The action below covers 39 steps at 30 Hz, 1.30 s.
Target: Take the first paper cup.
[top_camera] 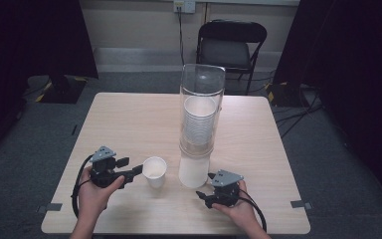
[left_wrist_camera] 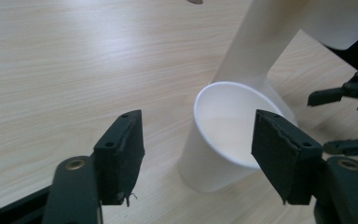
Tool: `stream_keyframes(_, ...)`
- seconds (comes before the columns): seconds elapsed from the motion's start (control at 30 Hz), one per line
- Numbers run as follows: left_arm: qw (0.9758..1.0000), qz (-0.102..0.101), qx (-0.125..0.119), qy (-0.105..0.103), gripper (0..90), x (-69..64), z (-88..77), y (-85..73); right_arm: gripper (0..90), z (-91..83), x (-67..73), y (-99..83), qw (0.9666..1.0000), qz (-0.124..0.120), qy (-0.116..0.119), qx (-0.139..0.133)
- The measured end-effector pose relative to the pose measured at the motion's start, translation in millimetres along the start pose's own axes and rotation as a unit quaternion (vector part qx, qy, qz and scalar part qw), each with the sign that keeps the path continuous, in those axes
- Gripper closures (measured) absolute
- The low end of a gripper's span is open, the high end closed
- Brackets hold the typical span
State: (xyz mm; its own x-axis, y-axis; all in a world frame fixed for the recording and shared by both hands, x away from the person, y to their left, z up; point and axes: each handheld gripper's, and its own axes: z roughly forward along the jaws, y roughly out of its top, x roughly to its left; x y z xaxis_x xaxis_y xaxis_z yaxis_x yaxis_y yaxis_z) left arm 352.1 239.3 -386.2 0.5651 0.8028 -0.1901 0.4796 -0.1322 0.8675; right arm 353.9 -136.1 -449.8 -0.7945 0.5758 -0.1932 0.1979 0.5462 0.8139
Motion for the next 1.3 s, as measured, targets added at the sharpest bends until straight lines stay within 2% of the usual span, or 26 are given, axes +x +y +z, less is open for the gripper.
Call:
stream_keyframes(0.2,0.9999,-0.001,0.012,0.007,25.6,12.7,-1.0,-11.5,23.2,-1.5,-8.2,-1.2,0.9997,0.021,-0.009,-0.002)
stream_keyframes(0.23,0.9999,-0.002,0.012,0.005,25.6,14.6,0.1,-14.2,23.2,-1.5,-8.2,-1.2,0.9997,0.021,-0.009,-0.002)
stream_keyframes(0.27,0.9998,0.009,0.019,-0.004,20.8,19.4,2.2,-20.8,22.5,-1.9,-10.9,-1.5,0.9995,0.028,-0.013,-0.003)
stream_keyframes(0.37,0.9996,0.009,0.024,-0.011,17.0,24.3,4.8,-27.7,22.5,-2.5,-13.3,-1.3,0.9993,0.035,-0.013,-0.007)
stream_keyframes(0.4,0.9995,0.009,0.026,-0.016,17.0,29.8,8.0,-35.8,22.1,-3.3,-15.0,-0.1,0.9991,0.037,-0.017,-0.005)
stream_keyframes(0.47,0.9992,0.015,0.034,-0.013,17.3,35.6,10.8,-44.2,21.9,-4.0,-15.9,1.7,0.9991,0.036,-0.020,-0.009)
stream_keyframes(0.63,0.9979,0.024,0.058,-0.014,17.7,45.4,18.7,-58.3,21.7,-5.3,-18.8,3.7,0.9988,0.041,-0.025,-0.012)
stream_keyframes(0.73,0.9970,0.034,0.069,-0.009,17.7,46.5,23.0,-62.1,21.8,-6.3,-20.3,4.2,0.9984,0.049,-0.025,-0.010)
stream_keyframes(0.83,0.9970,0.039,0.067,-0.007,17.6,47.1,25.3,-64.2,21.8,-7.8,-21.8,5.6,0.9980,0.055,-0.028,-0.013)
stream_keyframes(0.93,0.9954,0.065,0.070,-0.007,17.5,49.0,29.8,-70.2,21.5,-10.0,-23.4,9.2,0.9978,0.056,-0.029,-0.020)
stream_keyframes(1.1,0.9946,0.080,0.066,0.002,17.1,47.1,30.0,-72.6,21.4,-11.9,-25.8,16.9,0.9975,0.053,-0.036,-0.029)
stream_keyframes(1.2,0.9899,0.114,0.082,0.019,16.4,41.1,29.5,-74.4,20.9,-11.2,-29.6,25.0,0.9966,0.060,-0.038,-0.042)
stream_keyframes(1.23,0.9899,0.114,0.082,0.019,15.9,41.1,29.5,-74.4,20.9,-11.2,-29.6,25.0,0.9966,0.060,-0.038,-0.042)
stream_keyframes(1.27,0.9881,0.124,0.088,0.027,15.1,36.7,31.3,-75.2,20.8,-10.5,-31.2,27.5,0.9962,0.064,-0.038,-0.047)
stream_keyframes(1.3,0.9881,0.124,0.088,0.027,13.3,36.7,31.3,-75.2,20.6,-10.4,-31.9,28.3,0.9960,0.064,-0.039,-0.048)
